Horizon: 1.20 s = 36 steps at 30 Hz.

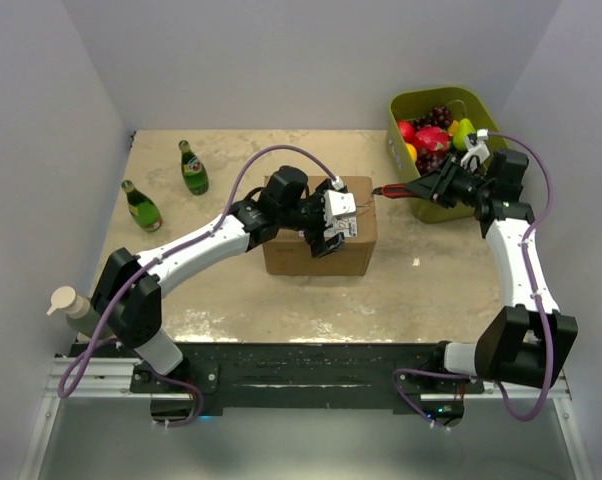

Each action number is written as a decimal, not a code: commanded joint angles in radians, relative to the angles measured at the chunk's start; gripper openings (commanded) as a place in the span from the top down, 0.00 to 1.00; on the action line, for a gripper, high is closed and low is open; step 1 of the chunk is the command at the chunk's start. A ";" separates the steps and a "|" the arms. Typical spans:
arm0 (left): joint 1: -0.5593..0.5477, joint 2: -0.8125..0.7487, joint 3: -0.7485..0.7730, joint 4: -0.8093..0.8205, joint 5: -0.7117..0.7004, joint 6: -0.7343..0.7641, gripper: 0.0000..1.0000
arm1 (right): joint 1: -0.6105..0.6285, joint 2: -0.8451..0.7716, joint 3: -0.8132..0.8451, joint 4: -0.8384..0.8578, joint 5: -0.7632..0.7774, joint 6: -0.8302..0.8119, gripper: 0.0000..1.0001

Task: Unpack the express box
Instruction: Cut the express box at the center of the board.

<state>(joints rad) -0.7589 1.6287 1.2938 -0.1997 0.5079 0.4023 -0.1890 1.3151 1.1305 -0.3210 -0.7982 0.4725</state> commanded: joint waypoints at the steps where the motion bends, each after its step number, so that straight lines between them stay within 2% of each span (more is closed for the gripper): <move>1: 0.007 0.019 -0.019 -0.070 -0.016 -0.028 0.01 | -0.007 -0.027 0.041 0.028 0.030 0.009 1.00; 16: 0.007 0.026 -0.021 -0.070 -0.028 -0.019 0.00 | -0.006 -0.022 0.032 0.054 -0.036 0.037 1.00; 21: 0.007 0.043 -0.008 -0.066 -0.025 -0.020 0.00 | -0.006 0.003 0.046 -0.065 -0.035 -0.047 1.00; 32: 0.007 0.051 0.012 -0.064 -0.032 -0.017 0.00 | -0.006 -0.016 0.026 -0.099 -0.059 -0.069 1.00; 36: 0.007 0.057 0.016 -0.049 -0.058 -0.023 0.00 | -0.006 -0.033 0.031 -0.234 -0.081 -0.162 1.00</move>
<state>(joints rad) -0.7593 1.6409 1.3018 -0.1944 0.4980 0.4030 -0.1940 1.3193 1.1332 -0.3843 -0.8177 0.4168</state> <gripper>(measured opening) 0.996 0.277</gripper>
